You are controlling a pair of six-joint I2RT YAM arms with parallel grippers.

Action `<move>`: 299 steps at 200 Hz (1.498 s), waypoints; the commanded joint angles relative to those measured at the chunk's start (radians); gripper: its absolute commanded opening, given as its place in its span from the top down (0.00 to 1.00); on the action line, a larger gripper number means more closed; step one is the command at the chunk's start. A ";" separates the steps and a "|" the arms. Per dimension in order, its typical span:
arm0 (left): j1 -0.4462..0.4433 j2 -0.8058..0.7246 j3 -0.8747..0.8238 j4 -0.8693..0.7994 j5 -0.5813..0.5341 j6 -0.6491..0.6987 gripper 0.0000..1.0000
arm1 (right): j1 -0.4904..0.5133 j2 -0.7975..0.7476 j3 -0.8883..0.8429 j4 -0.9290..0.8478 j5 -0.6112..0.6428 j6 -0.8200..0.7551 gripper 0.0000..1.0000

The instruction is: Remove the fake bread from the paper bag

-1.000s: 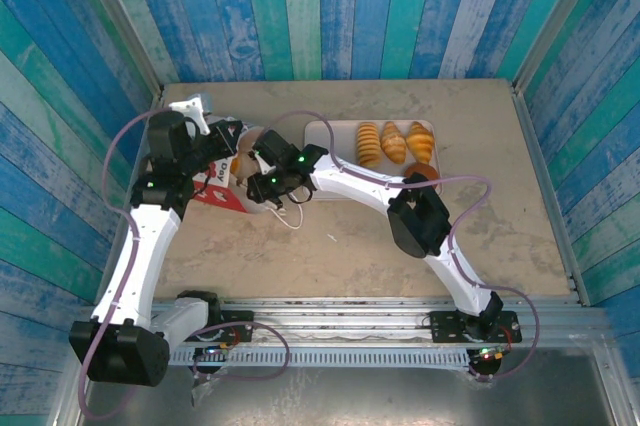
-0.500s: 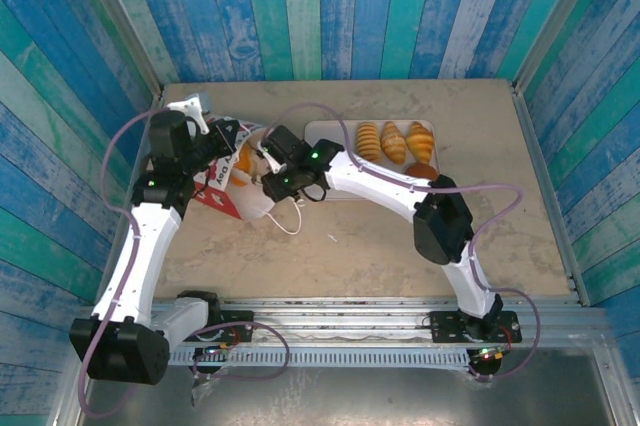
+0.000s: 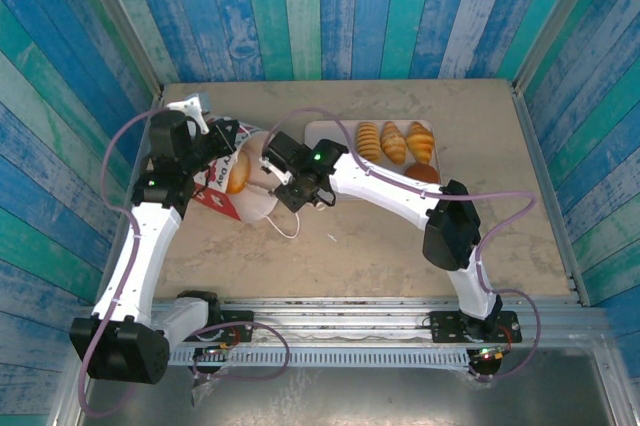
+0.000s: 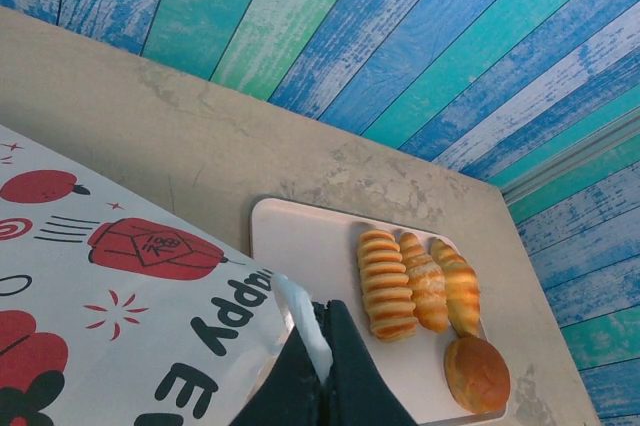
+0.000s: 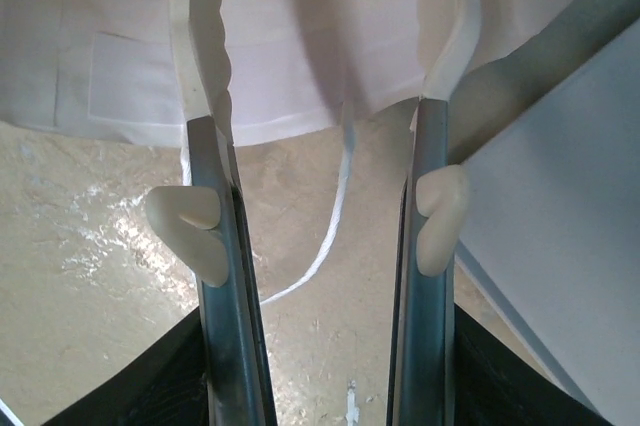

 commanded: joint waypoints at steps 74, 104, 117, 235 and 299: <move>0.000 -0.011 -0.010 0.042 0.042 -0.018 1.00 | -0.024 0.005 -0.021 0.251 -0.207 0.236 0.36; 0.000 -0.012 -0.011 0.034 0.044 -0.007 1.00 | -0.041 0.032 -0.013 0.282 -0.231 0.281 0.35; 0.000 -0.014 -0.015 0.036 0.043 -0.007 1.00 | -0.048 0.044 -0.012 0.288 -0.234 0.297 0.34; -0.001 -0.006 -0.024 0.044 0.069 -0.003 1.00 | -0.056 0.181 0.090 0.280 -0.292 0.321 0.30; 0.000 -0.008 -0.024 0.045 0.069 -0.006 1.00 | -0.057 0.237 0.153 0.259 -0.298 0.305 0.33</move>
